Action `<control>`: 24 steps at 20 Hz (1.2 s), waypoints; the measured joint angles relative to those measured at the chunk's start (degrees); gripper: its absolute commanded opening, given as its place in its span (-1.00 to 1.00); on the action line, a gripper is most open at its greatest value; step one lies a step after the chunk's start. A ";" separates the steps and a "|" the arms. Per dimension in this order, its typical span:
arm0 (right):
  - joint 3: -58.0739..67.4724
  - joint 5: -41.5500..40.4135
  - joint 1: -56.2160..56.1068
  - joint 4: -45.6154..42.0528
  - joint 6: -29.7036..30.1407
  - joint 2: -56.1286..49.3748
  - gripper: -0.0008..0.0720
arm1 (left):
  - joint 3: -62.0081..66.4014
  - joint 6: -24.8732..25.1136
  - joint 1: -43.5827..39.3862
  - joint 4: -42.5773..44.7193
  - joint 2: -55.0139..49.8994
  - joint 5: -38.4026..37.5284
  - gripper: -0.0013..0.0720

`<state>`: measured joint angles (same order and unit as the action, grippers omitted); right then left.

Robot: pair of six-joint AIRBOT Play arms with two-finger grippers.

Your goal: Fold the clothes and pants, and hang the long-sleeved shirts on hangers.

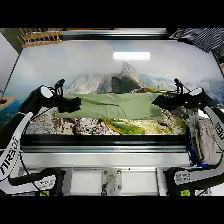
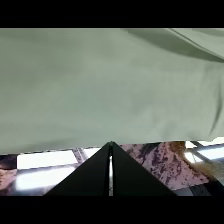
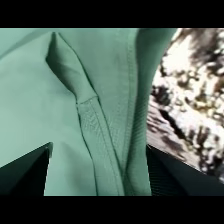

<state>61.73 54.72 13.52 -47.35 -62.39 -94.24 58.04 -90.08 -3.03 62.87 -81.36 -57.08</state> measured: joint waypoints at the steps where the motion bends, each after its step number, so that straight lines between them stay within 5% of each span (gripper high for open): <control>1: -0.02 -0.09 -0.74 0.83 0.35 -0.33 0.48 | -0.17 0.00 -0.68 -0.04 0.02 0.50 -0.95; 4: -0.20 -0.31 -2.54 1.49 0.61 -1.09 -0.82 | -0.50 -0.04 -2.10 -0.02 0.07 1.42 -0.95; 5: -0.24 0.02 -2.99 1.60 0.74 -1.14 -0.94 | -0.55 -0.09 -2.34 -0.02 0.07 1.64 -0.95; 9: 1.53 1.33 -3.28 -0.04 -0.46 0.94 -0.94 | -0.63 -0.57 -2.86 -0.02 0.07 1.90 -0.95; 15: 13.79 14.78 -4.09 -9.31 -10.21 5.99 -0.94 | 0.39 -3.17 -7.19 -0.13 -0.63 5.49 -0.95; 24: 38.14 34.14 -16.33 -21.73 -20.87 7.26 -0.94 | 20.06 -5.03 -20.11 -3.23 -18.16 5.92 -0.95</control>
<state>99.88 88.86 -2.81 -69.08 -83.26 -86.98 78.11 -95.11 -23.14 59.64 -99.53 -51.16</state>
